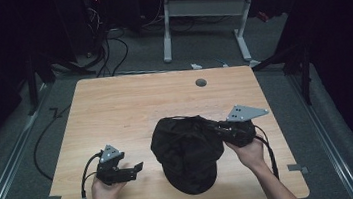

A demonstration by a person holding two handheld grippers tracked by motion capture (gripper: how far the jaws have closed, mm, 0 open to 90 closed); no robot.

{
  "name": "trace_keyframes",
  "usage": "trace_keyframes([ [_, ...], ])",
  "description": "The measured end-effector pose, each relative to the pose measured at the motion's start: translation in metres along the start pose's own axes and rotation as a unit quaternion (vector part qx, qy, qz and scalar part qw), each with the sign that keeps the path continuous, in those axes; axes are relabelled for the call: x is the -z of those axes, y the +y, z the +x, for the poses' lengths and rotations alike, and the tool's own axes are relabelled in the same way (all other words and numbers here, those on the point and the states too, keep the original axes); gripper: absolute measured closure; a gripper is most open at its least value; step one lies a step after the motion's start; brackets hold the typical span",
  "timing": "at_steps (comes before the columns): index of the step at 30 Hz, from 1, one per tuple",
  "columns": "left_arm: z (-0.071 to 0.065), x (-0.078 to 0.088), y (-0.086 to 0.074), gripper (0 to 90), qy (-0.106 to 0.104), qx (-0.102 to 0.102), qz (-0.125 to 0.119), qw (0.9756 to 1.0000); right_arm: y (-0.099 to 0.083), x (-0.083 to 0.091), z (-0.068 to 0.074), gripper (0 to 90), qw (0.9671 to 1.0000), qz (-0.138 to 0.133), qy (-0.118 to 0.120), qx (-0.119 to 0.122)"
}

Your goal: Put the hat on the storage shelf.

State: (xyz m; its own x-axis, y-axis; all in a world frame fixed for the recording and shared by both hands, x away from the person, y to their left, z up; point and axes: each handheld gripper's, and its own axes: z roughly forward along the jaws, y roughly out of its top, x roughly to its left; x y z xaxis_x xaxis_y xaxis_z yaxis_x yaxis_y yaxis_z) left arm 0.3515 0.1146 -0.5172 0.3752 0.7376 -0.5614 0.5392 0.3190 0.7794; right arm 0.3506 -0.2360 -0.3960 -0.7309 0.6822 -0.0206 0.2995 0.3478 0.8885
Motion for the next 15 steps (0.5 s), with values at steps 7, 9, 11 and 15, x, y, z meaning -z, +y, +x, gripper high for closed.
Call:
trace_keyframes([
  [7, -0.015, 0.003, 0.004, 15.0, -0.043, -0.006, 0.009, 0.999, 0.013, 0.005, 0.002, 86.6, 0.9998, -0.011, 0.009, 0.015],
  [9, -0.019, 0.003, 0.005, 15.1, -0.054, -0.005, 0.011, 0.9985, 0.016, 0.006, 0.003, 86.6, 0.9996, -0.013, 0.012, 0.019],
  [11, -0.023, 0.003, 0.006, 15.1, -0.062, -0.007, 0.015, 0.998, 0.019, 0.007, 0.004, 86.6, 0.9994, -0.016, 0.015, 0.025],
  [15, -0.029, 0.001, 0.006, 15.2, -0.07, -0.014, 0.024, 0.9972, 0.023, 0.01, 0.005, 86.7, 0.999, -0.024, 0.022, 0.032],
])
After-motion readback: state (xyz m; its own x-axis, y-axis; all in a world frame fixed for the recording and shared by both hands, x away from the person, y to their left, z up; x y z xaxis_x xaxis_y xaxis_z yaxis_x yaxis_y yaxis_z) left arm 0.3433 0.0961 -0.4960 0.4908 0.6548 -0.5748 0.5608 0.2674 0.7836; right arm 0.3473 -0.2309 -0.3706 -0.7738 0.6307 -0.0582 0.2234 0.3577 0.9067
